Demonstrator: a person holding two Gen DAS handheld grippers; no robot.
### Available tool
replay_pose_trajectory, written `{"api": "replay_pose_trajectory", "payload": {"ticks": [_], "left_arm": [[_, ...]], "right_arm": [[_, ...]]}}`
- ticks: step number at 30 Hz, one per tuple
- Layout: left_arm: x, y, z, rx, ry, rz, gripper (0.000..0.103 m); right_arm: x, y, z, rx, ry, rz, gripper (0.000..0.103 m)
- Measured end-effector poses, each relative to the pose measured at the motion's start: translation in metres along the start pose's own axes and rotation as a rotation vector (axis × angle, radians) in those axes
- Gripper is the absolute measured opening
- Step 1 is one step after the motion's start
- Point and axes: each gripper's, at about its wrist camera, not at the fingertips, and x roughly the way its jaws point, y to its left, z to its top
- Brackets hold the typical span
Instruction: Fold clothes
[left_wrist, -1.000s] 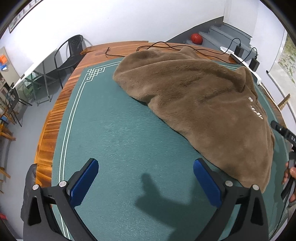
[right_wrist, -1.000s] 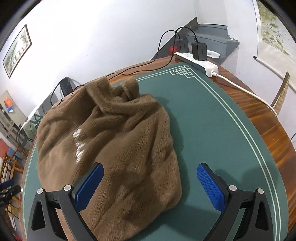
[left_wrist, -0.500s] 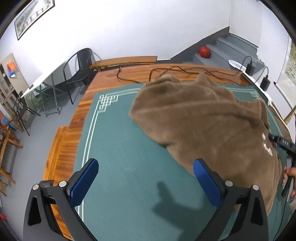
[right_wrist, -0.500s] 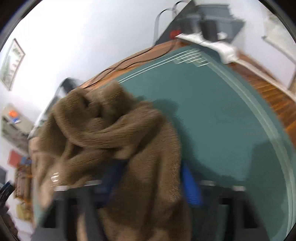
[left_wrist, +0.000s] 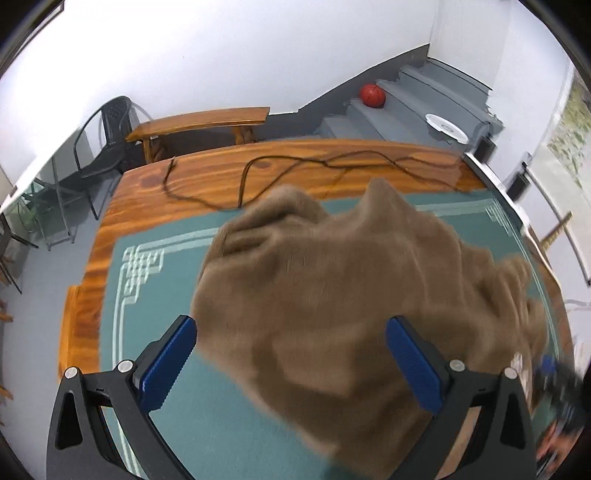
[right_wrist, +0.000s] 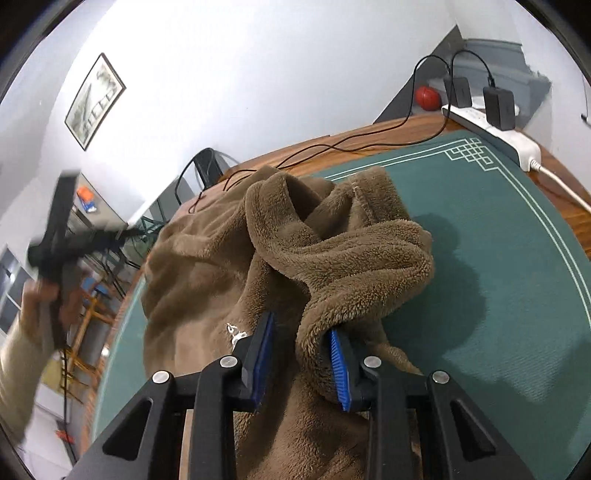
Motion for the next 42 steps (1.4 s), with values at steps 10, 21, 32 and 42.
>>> {"api": "replay_pose_trajectory", "payload": {"ticks": [10, 21, 32, 42], "left_arm": [[0.096, -0.068, 0.05, 0.172, 0.115, -0.003, 0.103], [0.122, -0.078, 0.055, 0.092, 0.17, -0.064, 0.037], [-0.033, -0.016, 0.016, -0.071, -0.079, -0.2, 0.019], [-0.144, 0.103, -0.113, -0.318, -0.122, -0.16, 0.019]], "right_arm": [[0.013, -0.018, -0.003, 0.05, -0.037, -0.082, 0.073], [0.02, -0.028, -0.012, 0.079, -0.033, -0.109, 0.04], [-0.04, 0.001, -0.026, 0.059, -0.139, -0.064, 0.028], [-0.074, 0.05, -0.056, -0.072, -0.106, -0.005, 0.028]]}}
